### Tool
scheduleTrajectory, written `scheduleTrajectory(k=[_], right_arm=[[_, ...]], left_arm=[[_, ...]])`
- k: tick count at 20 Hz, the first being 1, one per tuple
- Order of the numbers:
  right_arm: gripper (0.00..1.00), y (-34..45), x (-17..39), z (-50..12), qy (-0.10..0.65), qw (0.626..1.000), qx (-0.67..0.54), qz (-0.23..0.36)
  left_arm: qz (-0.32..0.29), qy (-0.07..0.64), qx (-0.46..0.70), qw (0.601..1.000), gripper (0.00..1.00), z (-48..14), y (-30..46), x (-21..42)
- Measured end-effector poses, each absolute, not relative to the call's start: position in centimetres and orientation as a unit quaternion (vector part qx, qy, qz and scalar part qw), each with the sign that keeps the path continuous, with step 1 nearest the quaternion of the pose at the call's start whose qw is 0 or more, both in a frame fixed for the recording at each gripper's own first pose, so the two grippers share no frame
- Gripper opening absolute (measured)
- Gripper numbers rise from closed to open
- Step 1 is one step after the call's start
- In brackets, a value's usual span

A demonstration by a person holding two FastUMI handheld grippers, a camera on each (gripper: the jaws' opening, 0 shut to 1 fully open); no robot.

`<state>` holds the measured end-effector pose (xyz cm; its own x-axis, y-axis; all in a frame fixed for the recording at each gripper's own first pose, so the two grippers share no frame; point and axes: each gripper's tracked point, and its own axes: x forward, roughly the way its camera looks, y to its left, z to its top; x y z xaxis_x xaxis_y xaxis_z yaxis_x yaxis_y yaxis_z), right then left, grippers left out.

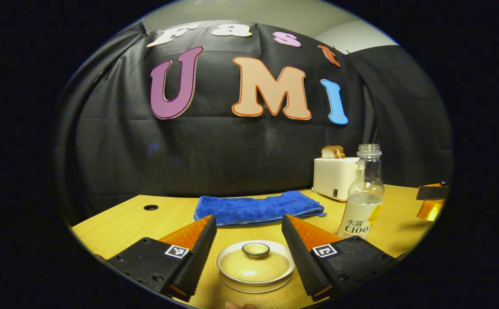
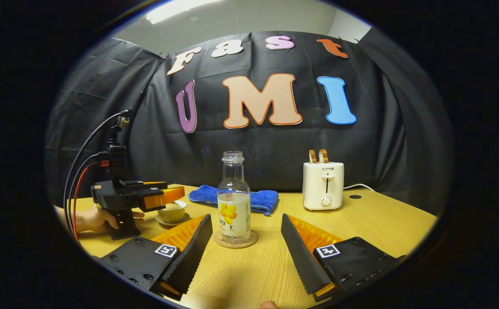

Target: Open the teacup lid with one hand, grasp the water bottle and pour water into the teacup with the other hand; after pouring, place the water bottle on the coaster and then close the teacup lid.

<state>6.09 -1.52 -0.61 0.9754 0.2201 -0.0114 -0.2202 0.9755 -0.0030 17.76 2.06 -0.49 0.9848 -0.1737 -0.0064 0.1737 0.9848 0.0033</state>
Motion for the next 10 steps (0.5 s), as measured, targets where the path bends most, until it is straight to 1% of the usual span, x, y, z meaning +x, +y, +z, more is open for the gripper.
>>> scheduleTrajectory(k=[1, 2, 3, 6, 7, 8, 10], right_arm=[[0.96, -1.5, 6.1, -0.6, 0.006, 0.994, -0.002, 0.111], [1.00, -1.7, 6.2, -0.5, 0.005, 0.994, -0.002, 0.107], [1.00, -1.7, 6.2, -0.5, 0.005, 0.994, -0.002, 0.106], [1.00, -2.5, 6.3, -0.5, 0.004, 0.996, -0.003, 0.087], [0.96, -2.5, 6.2, -0.5, 0.004, 0.996, -0.003, 0.084], [1.00, -2.5, 6.1, -0.5, 0.004, 0.997, -0.003, 0.081], [1.00, -2.7, 5.9, -0.5, 0.004, 0.997, -0.003, 0.075]], left_arm=[[-0.085, 0.004, 0.003, 0.996, 0.92, -0.4, 2.1, 17.7], [-0.078, 0.002, 0.002, 0.997, 0.96, -0.3, 2.4, 17.7], [-0.071, 0.000, 0.000, 0.997, 0.96, -0.3, 2.7, 17.6], [-0.042, 0.006, -0.004, 0.999, 0.97, -0.4, 3.3, 16.3], [-0.036, 0.003, -0.004, 0.999, 0.96, -0.3, 3.0, 15.4], [-0.024, 0.002, -0.003, 1.000, 0.96, -0.2, 2.5, 13.4], [-0.034, 0.002, -0.002, 0.999, 0.95, -0.1, 1.0, 11.2]])
